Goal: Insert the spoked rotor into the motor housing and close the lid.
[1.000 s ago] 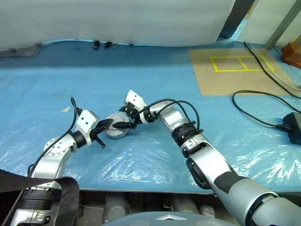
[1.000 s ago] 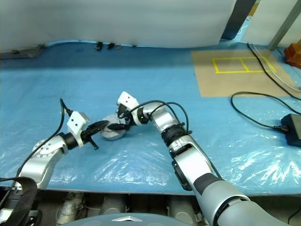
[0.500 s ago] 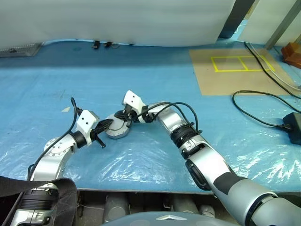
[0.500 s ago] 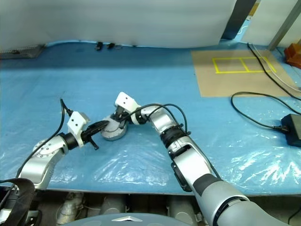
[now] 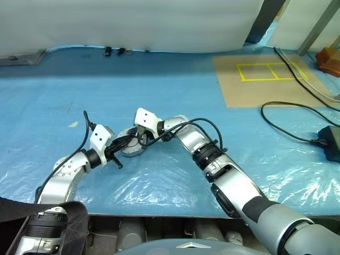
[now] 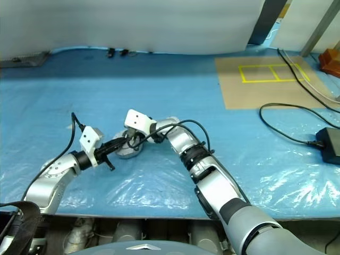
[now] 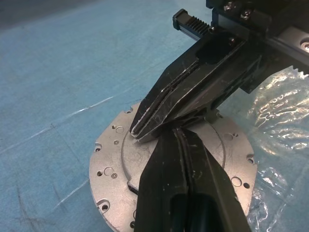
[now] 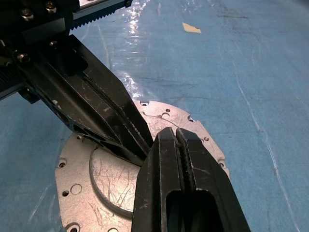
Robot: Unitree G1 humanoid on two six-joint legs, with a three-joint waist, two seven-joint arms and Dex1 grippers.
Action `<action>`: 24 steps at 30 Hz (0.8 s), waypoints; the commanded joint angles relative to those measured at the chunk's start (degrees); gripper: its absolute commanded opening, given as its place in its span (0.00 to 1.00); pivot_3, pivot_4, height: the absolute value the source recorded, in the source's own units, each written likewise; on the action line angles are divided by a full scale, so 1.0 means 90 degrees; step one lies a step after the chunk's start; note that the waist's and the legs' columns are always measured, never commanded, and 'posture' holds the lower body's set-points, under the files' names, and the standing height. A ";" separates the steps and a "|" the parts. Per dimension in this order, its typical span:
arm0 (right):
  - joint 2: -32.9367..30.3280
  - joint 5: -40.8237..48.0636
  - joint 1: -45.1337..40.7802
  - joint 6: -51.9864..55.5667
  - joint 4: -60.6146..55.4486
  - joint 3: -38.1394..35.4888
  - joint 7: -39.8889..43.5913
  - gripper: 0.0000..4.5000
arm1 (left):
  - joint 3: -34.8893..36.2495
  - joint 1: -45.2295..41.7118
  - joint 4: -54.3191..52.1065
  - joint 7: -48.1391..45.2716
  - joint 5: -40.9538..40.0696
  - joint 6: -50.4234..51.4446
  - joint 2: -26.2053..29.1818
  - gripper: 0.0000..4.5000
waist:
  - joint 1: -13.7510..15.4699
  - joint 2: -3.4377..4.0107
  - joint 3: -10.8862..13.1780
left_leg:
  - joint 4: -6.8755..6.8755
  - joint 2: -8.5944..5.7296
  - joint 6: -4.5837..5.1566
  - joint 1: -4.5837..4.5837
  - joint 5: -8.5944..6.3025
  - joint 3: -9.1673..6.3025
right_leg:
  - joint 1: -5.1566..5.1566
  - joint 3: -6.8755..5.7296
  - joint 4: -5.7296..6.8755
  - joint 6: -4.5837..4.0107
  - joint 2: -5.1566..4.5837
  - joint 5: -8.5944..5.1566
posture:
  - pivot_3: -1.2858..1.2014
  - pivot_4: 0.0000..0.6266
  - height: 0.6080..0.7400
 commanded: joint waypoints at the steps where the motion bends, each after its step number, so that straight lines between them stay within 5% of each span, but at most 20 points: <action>1: -0.0054 -0.0182 0.0247 0.0385 0.0199 0.0250 0.0165 0.01 | -0.0176 -0.0120 -0.0217 -0.0075 0.0054 0.0158 0.0081 0.00 | 0.0001 0.0000 0.0000 | 0.0000 0.0000 0.0000 0.0000 0.0000 0.0000 | 0.0000 0.0000 -0.0001 0.0000 0.0000 0.0000 | 0.52 0.24 1.00; 16: -0.0084 0.0798 -0.0644 0.0748 -0.0042 -0.1082 -0.0166 0.01 | -0.0565 0.0270 0.0099 -0.0045 0.0592 0.0573 0.0664 0.00 | -0.0021 -0.0002 0.0002 | -0.0001 0.0002 -0.0024 -0.0034 0.0014 0.0001 | -0.0043 0.0000 0.0002 -0.0003 0.0008 0.0001 | 0.52 0.24 1.00; 24: -0.0335 0.1246 -0.0373 0.3180 -0.1046 -0.1212 0.0073 0.01 | -0.0529 0.0385 0.0032 0.0113 0.0627 0.0624 0.0707 0.00 | 0.0000 -0.0003 0.0002 | 0.0002 0.0003 -0.0025 -0.0035 0.0015 0.0001 | -0.0045 0.0000 0.0005 -0.0004 0.0010 0.0002 | 0.52 0.24 1.00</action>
